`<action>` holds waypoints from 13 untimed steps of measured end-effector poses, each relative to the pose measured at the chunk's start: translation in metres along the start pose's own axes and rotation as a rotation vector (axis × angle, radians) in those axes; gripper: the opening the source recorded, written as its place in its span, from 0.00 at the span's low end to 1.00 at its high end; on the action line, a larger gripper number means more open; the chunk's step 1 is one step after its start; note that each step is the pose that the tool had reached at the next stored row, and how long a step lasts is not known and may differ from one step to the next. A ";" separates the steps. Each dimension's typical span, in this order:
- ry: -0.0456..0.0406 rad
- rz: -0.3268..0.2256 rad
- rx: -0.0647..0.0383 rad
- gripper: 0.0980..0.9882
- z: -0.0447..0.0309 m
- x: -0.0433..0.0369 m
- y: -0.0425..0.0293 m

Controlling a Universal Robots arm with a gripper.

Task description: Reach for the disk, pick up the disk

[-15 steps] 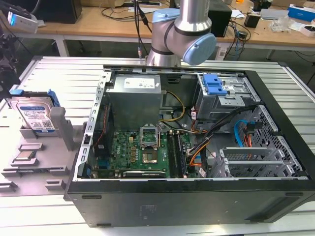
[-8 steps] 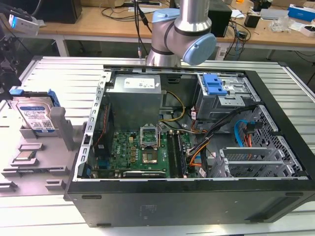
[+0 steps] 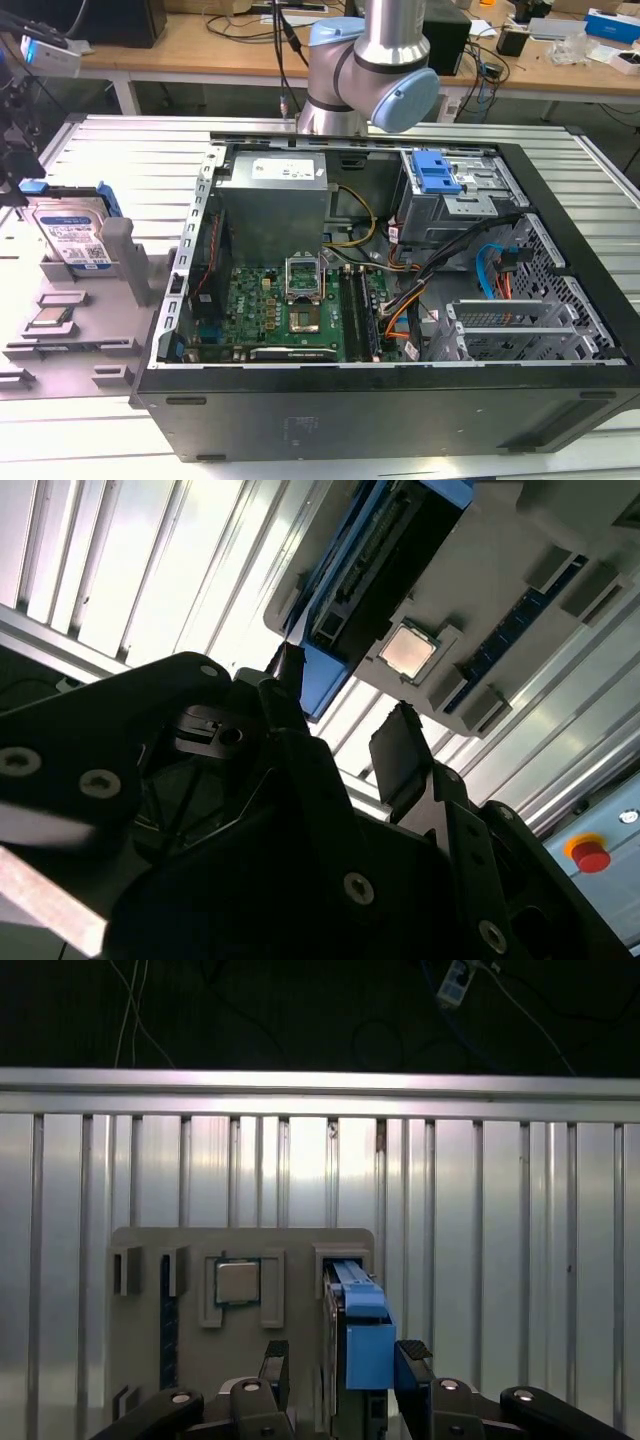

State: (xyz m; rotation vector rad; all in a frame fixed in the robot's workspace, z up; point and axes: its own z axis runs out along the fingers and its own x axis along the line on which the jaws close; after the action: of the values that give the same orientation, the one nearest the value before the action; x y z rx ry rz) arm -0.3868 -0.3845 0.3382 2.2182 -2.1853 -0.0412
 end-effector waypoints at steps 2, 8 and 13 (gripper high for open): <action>0.0001 0.000 0.000 0.50 0.0018 0.0000 0.0000; 0.0001 0.000 0.000 0.50 0.0068 0.0000 -0.0003; 0.0001 0.000 0.000 0.50 0.0098 0.0000 -0.0003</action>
State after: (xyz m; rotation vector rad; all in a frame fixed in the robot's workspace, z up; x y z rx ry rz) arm -0.3868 -0.3845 0.3283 2.2180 -2.1852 -0.0412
